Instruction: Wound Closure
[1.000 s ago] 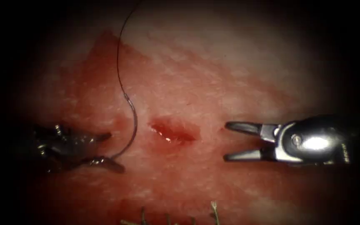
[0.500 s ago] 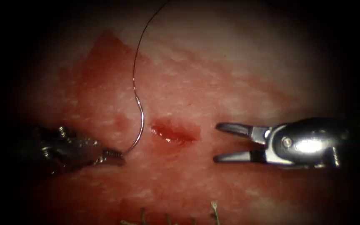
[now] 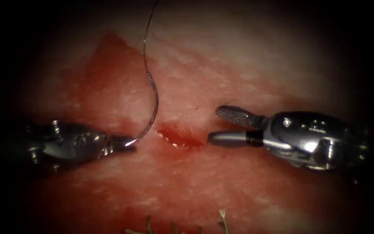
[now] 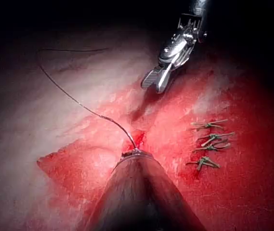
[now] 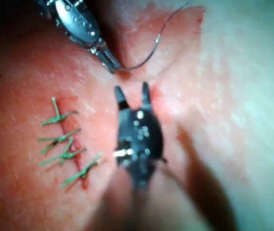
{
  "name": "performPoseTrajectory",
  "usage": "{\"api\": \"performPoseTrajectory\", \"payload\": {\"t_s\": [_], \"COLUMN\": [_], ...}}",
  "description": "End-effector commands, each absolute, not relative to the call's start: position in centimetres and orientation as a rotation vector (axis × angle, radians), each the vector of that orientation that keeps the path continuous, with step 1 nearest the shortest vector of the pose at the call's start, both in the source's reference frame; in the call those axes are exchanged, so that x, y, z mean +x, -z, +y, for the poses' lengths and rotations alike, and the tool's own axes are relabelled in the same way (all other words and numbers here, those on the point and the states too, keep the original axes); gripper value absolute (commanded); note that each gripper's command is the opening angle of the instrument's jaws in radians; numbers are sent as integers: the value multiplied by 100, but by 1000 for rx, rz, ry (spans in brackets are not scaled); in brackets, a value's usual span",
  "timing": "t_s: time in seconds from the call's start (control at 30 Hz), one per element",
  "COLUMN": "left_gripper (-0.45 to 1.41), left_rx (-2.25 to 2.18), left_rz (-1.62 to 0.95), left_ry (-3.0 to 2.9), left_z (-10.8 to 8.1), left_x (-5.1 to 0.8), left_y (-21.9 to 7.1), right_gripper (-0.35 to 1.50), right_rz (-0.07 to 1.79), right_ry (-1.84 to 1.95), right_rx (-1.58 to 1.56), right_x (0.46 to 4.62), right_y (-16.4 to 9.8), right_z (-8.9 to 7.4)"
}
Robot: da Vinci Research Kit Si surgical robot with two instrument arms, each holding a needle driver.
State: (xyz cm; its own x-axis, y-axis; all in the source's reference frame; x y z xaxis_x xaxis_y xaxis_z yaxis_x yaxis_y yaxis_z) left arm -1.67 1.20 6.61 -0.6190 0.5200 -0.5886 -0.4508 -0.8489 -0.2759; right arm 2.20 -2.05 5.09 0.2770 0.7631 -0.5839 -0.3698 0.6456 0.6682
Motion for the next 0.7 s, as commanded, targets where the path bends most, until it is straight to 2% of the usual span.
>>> {"api": "performPoseTrajectory", "payload": {"t_s": [0.03, 0.13, 0.37, 0.6, 0.7], "left_gripper": [-45, -45, -45, -45, -45], "left_rx": [-945, -987, -1075, -1100, -1112], "left_rz": [-109, -32, 59, 69, 77], "left_ry": [-2443, -2483, -2563, -2583, -2589], "left_z": [114, 115, 116, 115, 115], "left_x": [-177, -185, -195, -196, -197], "left_y": [-663, -659, -660, -659, -659], "right_gripper": [51, 57, 93, 96, 91], "right_rz": [1029, 1047, 1129, 1157, 1158], "right_ry": [-810, -827, -831, -818, -817], "right_rx": [461, 487, 527, 556, 557], "right_x": [225, 228, 241, 254, 256], "right_y": [-516, -521, -524, -523, -523], "right_z": [-207, -200, -194, -197, -196]}}
